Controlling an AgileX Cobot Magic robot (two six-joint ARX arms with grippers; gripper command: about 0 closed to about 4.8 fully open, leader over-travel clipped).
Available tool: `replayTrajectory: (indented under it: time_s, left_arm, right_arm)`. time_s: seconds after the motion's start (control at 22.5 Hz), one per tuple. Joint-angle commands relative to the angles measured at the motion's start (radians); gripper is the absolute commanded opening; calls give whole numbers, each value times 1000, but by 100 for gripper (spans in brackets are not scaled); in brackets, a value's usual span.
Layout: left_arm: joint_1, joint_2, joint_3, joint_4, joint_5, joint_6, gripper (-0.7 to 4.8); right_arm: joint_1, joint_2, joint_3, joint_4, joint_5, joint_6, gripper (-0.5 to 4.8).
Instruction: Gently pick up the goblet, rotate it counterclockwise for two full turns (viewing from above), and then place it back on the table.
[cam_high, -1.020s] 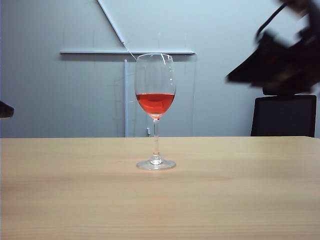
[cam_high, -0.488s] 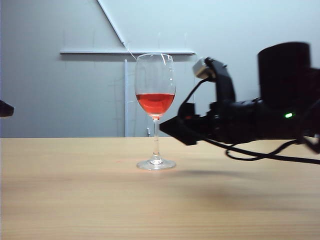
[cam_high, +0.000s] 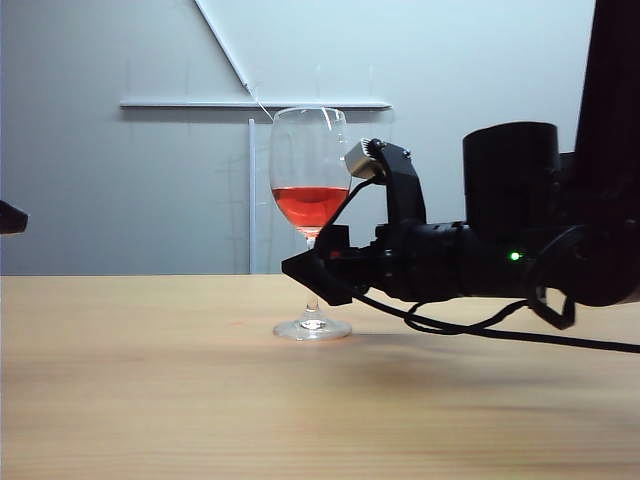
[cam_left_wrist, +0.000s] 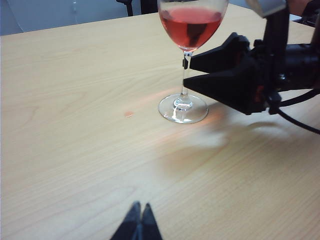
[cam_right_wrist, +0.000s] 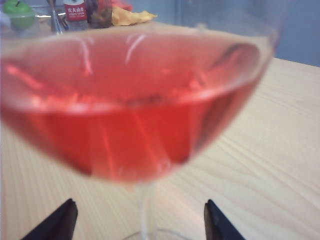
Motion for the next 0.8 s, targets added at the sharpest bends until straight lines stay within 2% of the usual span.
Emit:
replayTrajectory:
  time_s: [0.04, 0.4, 0.53, 0.71, 0.8]
  left_arm:
    - [1, -1, 3, 13, 2, 0, -5]
    - [1, -1, 3, 13, 2, 0, -5]
    - [1, -1, 3, 13, 2, 0, -5]
    - [1, -1, 3, 13, 2, 0, -5]
    - [1, -1, 3, 13, 2, 0, -5]
  right_arm:
    - [0, 16, 37, 19, -2, 9, 346]
    - [1, 55, 101, 17, -5, 38, 345]
    - [1, 57, 106, 15, -5, 38, 295]
    - [1, 59, 111, 16, -5, 38, 286]
    - [1, 59, 111, 16, -5, 39, 243]
